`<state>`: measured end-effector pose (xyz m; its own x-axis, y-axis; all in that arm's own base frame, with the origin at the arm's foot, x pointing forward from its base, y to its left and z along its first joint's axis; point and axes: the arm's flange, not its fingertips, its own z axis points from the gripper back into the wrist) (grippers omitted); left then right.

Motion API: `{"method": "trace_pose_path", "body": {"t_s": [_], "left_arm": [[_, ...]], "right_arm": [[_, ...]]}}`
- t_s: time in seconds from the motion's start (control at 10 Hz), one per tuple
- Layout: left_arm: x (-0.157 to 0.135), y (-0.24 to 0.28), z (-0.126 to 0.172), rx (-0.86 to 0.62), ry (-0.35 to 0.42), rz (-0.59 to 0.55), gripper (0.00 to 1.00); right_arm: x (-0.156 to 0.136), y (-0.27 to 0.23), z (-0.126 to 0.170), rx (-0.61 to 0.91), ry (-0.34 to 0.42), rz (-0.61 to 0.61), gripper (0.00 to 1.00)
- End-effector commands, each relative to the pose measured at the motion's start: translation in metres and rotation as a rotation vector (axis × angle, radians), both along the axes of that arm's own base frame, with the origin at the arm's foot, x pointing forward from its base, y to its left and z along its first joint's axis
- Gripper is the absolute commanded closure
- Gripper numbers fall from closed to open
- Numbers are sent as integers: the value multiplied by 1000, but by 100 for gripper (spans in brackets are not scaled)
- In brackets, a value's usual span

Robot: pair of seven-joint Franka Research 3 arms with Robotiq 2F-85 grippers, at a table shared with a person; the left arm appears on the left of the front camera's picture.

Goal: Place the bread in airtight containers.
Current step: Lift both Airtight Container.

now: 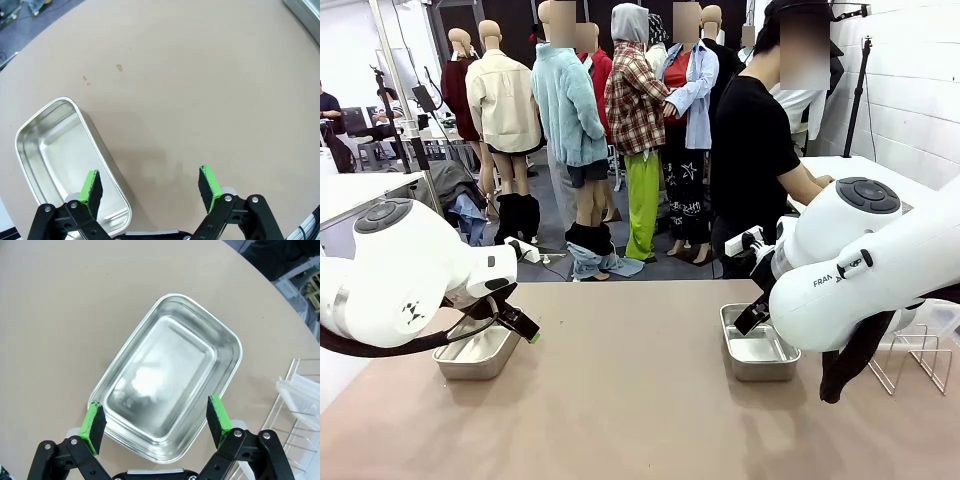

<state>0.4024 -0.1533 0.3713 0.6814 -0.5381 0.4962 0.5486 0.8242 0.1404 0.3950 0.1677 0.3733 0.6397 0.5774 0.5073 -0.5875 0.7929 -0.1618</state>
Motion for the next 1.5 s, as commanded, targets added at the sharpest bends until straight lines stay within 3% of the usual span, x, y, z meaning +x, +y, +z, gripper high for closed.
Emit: {"method": "trace_pose_path", "body": {"t_s": [0.0,0.3,0.4,0.7,1.0,1.4], "left_arm": [[3,8,23,0,-82,34,0],[10,30,79,-32,-227,78,0],[12,46,96,-31,-259,114,0],[12,111,118,-46,-257,174,0],[17,152,106,-57,-184,229,0],[22,163,100,-98,-201,254,0]], "right_arm": [[0,-11,25,-7,-80,-31,0],[3,-38,84,40,-247,-93,0],[1,-59,105,49,-311,-166,0],[-5,-159,139,112,-421,-471,0],[-22,-228,121,165,-366,-662,0],[-29,-239,97,217,-331,-687,0]]}}
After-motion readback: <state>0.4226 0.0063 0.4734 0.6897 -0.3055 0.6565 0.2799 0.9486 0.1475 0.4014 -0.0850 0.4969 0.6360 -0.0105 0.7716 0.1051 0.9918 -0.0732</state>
